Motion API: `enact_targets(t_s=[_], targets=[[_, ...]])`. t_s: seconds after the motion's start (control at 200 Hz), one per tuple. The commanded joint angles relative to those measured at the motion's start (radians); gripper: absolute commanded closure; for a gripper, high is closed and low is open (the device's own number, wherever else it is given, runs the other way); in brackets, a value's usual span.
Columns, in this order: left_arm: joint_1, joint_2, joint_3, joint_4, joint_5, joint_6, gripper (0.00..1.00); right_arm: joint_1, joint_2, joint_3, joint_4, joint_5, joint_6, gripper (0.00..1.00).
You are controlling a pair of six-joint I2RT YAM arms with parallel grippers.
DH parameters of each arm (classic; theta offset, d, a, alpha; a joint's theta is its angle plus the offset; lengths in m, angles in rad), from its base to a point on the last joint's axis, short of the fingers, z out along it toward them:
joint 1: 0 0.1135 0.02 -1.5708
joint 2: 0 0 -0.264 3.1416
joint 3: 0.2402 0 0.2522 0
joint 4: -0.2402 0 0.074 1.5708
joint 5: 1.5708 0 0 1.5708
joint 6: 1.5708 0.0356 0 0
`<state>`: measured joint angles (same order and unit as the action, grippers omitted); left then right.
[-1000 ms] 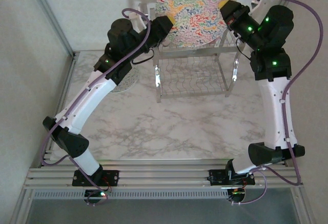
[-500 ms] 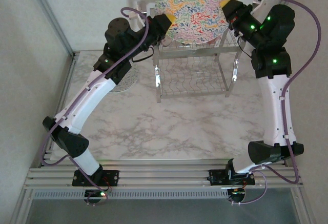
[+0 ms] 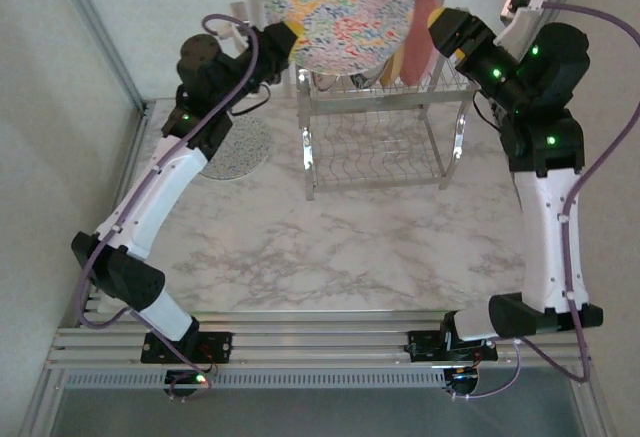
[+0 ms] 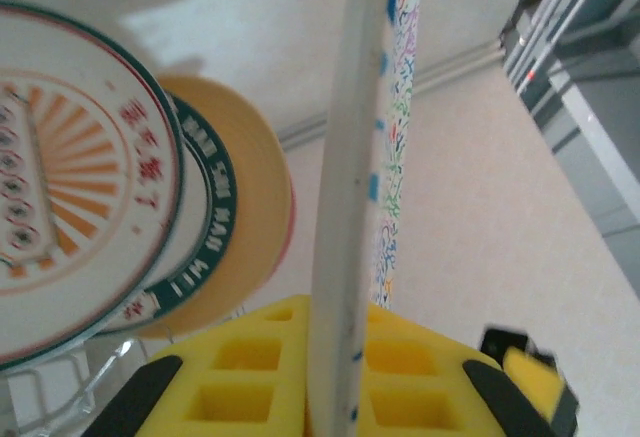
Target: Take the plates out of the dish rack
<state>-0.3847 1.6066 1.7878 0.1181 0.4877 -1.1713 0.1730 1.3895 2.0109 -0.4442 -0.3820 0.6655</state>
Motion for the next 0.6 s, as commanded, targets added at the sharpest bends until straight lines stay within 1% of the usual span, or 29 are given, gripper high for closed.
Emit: enact_targets(t_s=[0.0, 0.07, 0.16, 0.315, 0.41, 0.435, 0.46, 0.486, 0.591], targets=[[0.073, -0.115, -0.055, 0.197, 0.02, -0.086, 1.0, 0.078, -0.048, -0.01, -0.037, 0.085, -0.226, 0.26], [0.12, -0.151, -0.113, 0.22, 0.016, -0.121, 1.0, 0.156, -0.06, -0.022, -0.053, 0.145, -0.347, 0.26], [0.184, -0.201, -0.208, 0.306, 0.003, -0.174, 1.0, 0.27, -0.076, -0.047, -0.05, 0.234, -0.506, 0.26], [0.293, -0.308, -0.403, 0.402, -0.045, -0.261, 1.0, 0.449, -0.074, -0.076, -0.042, 0.37, -0.729, 0.24], [0.355, -0.375, -0.51, 0.411, -0.084, -0.282, 1.0, 0.559, -0.051, -0.072, -0.053, 0.447, -0.851, 0.23], [0.366, -0.39, -0.534, 0.402, -0.094, -0.281, 1.0, 0.569, -0.045, -0.072, -0.053, 0.462, -0.875, 0.22], [0.379, -0.408, -0.558, 0.392, -0.104, -0.28, 1.0, 0.614, -0.039, -0.072, -0.052, 0.479, -0.904, 0.22], [0.389, -0.424, -0.586, 0.38, -0.115, -0.279, 1.0, 0.65, -0.031, -0.073, -0.051, 0.497, -0.939, 0.21], [0.415, -0.492, -0.705, 0.343, -0.165, -0.284, 1.0, 0.743, 0.0, -0.078, -0.04, 0.572, -1.048, 0.2]])
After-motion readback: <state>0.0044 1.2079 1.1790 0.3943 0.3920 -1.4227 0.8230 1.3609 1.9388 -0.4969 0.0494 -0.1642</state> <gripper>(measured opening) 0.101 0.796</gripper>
